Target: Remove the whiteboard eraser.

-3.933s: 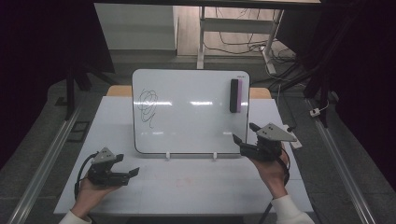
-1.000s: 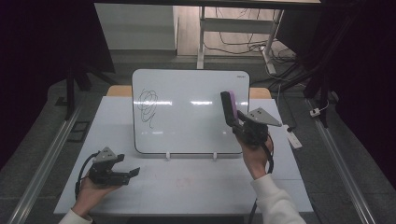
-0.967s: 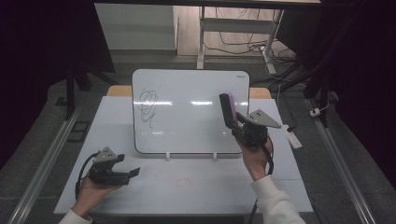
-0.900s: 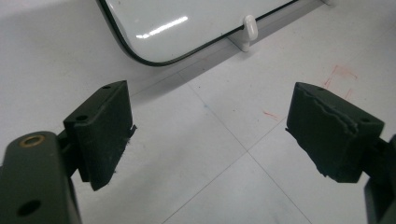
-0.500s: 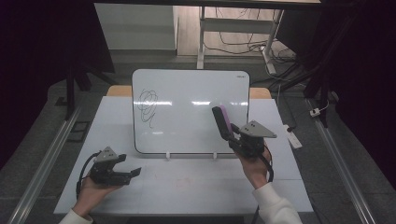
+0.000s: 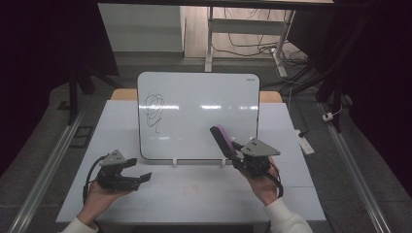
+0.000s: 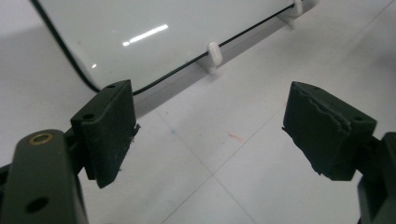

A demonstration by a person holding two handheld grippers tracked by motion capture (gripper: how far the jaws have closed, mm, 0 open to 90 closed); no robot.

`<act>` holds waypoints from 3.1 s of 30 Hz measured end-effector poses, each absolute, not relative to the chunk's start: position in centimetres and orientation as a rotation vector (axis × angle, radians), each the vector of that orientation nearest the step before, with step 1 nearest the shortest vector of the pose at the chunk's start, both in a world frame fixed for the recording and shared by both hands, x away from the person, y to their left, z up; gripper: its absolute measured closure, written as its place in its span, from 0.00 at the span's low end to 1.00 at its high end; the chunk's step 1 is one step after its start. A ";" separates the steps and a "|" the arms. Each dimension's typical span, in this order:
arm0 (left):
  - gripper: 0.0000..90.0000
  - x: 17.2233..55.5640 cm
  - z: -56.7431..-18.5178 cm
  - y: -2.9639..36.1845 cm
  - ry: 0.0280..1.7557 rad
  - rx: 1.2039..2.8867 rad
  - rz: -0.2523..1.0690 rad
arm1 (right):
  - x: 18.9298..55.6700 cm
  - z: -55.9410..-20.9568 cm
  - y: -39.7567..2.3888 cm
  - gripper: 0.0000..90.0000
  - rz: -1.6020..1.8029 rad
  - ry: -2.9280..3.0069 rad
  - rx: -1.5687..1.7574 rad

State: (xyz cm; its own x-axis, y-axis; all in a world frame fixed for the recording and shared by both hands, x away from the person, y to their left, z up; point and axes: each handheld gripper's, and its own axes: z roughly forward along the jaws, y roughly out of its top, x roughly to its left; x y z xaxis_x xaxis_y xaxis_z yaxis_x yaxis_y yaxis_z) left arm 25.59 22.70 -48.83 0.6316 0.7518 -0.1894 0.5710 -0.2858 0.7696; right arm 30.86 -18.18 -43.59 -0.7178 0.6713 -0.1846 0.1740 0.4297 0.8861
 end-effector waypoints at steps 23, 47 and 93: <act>0.20 27.0 -46.5 18.9 0.928 2.023 0.176 | 28.9 -45.3 -17.2 0.73 1.228 2.284 0.541; 0.22 29.4 -44.7 15.2 0.819 2.052 0.043 | 27.7 -47.1 -14.9 0.73 1.180 2.399 0.381; 0.43 31.2 -46.1 11.9 0.790 2.139 -0.192 | 26.3 -47.7 -14.0 0.73 1.063 2.415 0.082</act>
